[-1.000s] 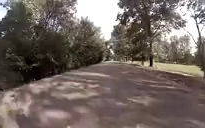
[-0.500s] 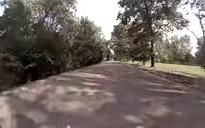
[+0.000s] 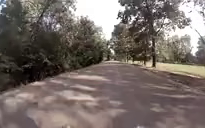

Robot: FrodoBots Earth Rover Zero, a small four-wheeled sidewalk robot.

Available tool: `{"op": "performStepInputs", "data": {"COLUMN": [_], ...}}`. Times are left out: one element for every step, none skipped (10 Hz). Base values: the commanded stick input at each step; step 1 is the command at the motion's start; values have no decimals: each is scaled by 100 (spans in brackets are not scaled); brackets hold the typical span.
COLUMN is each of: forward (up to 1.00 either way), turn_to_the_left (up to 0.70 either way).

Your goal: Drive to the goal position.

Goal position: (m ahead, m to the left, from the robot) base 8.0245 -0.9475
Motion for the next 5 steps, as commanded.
{"op": "performStepInputs", "data": {"forward": [70,70,70,70,70], "turn_to_the_left": [0,0,0,0,0]}}
